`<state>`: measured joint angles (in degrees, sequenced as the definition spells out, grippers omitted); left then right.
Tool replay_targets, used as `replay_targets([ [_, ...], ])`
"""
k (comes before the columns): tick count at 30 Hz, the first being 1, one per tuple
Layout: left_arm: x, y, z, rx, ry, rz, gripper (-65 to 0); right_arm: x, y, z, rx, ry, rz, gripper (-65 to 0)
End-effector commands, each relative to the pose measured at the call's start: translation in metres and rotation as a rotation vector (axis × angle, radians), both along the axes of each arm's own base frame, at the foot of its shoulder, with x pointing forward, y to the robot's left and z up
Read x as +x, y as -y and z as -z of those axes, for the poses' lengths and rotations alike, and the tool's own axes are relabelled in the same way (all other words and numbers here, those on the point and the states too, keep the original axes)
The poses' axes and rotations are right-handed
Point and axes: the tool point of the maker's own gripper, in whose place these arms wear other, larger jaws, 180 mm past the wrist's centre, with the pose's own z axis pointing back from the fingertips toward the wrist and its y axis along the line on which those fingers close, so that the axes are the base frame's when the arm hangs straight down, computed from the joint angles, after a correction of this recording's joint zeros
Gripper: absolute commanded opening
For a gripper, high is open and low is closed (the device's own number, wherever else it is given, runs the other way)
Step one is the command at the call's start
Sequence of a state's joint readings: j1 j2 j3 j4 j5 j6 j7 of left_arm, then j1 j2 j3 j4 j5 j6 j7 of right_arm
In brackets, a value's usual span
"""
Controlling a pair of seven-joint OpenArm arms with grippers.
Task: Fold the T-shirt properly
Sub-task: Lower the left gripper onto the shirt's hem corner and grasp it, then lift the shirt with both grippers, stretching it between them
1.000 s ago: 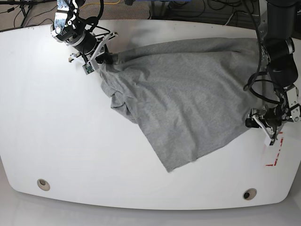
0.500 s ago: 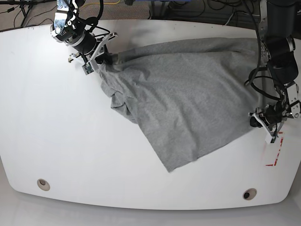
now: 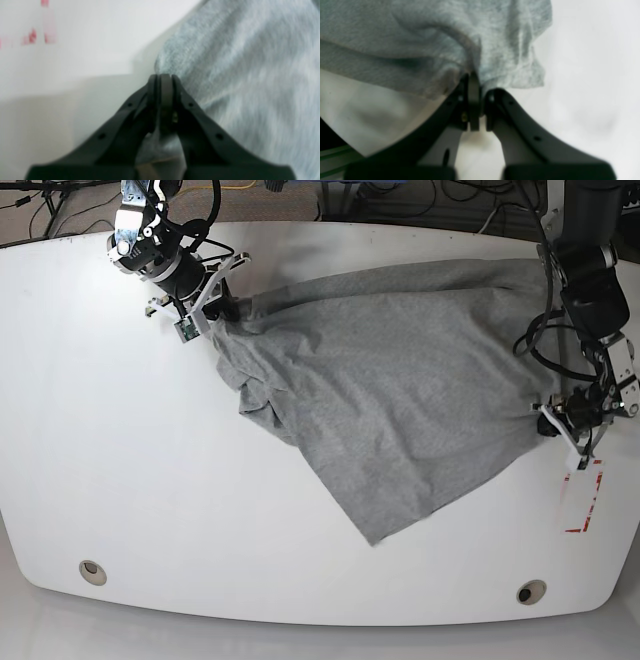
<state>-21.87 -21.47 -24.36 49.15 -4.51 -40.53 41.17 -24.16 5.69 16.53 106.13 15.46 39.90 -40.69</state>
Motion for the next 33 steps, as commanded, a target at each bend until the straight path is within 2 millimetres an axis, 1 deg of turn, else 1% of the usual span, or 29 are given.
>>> replay_targets([
  [1,0.009,-0.025,-0.036,0.093,0.058,-0.021,-65.0,0.011,0.000,-0.014,0.014,0.057,0.000,-63.7],
  [3,0.009,-0.029,-0.048,0.124,0.069,-0.019,-65.0,0.012,0.000,-0.015,0.013,0.061,0.000,-63.7],
  [6,0.011,-0.025,-0.062,0.125,0.097,-0.025,-65.0,0.013,0.000,-0.015,0.013,0.063,-0.001,-63.7],
  [9,0.007,-0.030,-0.074,0.131,0.111,-0.045,-65.0,0.016,-0.001,-0.017,0.014,0.072,-0.002,-63.7],
  [11,0.004,-0.034,-0.082,0.146,0.108,-0.057,-65.0,0.025,-0.001,-0.024,0.009,0.098,-0.005,-63.7],
  [15,0.001,-0.040,-0.098,0.182,0.114,-0.070,-65.0,0.037,0.001,-0.032,0.001,0.130,-0.008,-63.7],
  [19,0.004,-0.029,-0.107,0.191,0.133,-0.062,-65.0,0.054,0.006,-0.043,-0.017,0.174,-0.014,-63.7],
  [23,0.016,-0.023,-0.139,0.223,0.213,-0.065,-65.0,0.075,0.018,-0.055,-0.076,0.199,-0.032,-63.7],
  [25,0.019,-0.020,-0.151,0.236,0.229,-0.065,-65.0,0.086,0.020,-0.063,-0.090,0.218,-0.033,-63.7],
  [26,0.022,-0.019,-0.160,0.244,0.240,-0.068,-65.0,0.095,0.023,-0.070,-0.103,0.237,-0.032,-63.6],
  [30,0.035,-0.012,-0.193,0.257,0.293,-0.076,-65.0,0.120,0.040,-0.092,-0.175,0.282,-0.043,-63.6],
  [33,0.042,-0.012,-0.224,0.281,0.350,-0.090,-65.0,0.142,0.050,-0.115,-0.217,0.334,-0.040,-63.6],
])
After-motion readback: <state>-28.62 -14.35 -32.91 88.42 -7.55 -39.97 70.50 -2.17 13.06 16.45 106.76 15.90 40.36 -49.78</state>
